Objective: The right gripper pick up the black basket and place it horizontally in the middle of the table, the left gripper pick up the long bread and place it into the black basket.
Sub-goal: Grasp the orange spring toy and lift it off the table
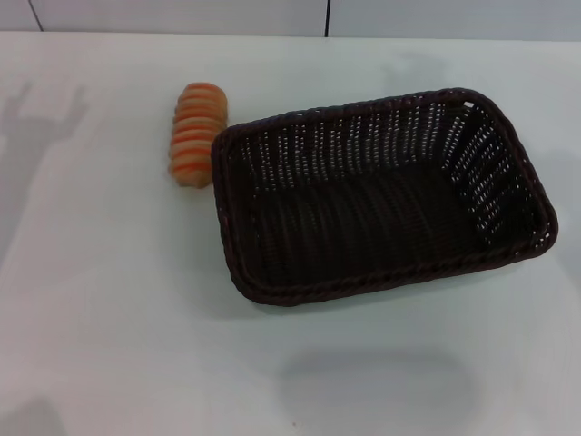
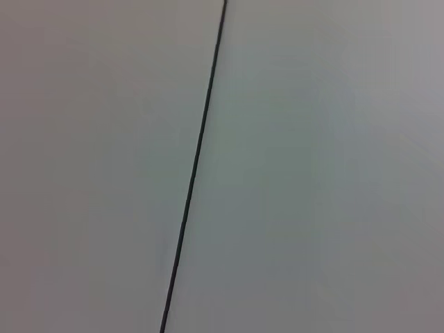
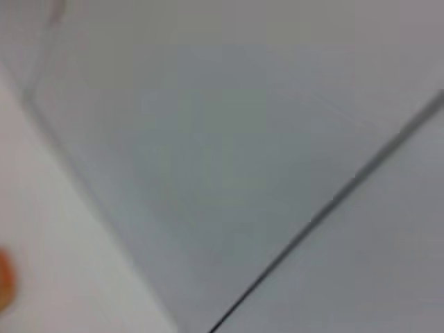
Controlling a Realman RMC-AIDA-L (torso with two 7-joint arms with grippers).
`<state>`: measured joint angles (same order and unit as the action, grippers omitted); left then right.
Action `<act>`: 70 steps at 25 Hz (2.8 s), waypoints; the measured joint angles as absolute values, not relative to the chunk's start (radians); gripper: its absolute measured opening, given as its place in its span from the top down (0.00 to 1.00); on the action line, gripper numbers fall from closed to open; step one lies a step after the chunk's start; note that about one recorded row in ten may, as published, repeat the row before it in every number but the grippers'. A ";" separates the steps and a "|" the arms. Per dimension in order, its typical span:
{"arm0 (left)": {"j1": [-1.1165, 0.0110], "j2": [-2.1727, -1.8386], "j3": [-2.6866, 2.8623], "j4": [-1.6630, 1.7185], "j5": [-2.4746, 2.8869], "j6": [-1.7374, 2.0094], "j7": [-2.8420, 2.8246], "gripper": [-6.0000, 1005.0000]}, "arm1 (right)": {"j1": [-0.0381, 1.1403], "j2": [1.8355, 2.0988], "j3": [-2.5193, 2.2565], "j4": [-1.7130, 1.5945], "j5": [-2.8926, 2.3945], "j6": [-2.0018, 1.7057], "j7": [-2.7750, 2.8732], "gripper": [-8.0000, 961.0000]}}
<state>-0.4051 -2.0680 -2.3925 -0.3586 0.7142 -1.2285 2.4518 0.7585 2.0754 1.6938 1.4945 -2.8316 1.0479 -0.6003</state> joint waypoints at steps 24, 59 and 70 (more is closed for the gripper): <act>-0.108 -2.061 -1.717 -1.301 0.738 -0.398 1.962 0.14 | 0.290 2.084 1.555 1.396 -2.843 0.325 -0.212 0.62; -0.187 -2.059 -1.270 -1.536 0.918 0.250 1.801 0.14 | 0.010 2.089 1.511 1.153 -2.834 -0.491 -0.184 0.18; -0.287 -2.060 -1.246 -1.437 0.869 0.298 1.802 0.14 | 0.010 2.086 1.521 1.123 -2.833 -0.520 -0.186 0.18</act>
<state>-0.2874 -2.0602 -1.2459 -1.4370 0.8690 0.2979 1.8017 0.0104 2.0861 1.5209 1.1231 -2.8332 -0.5198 -0.1857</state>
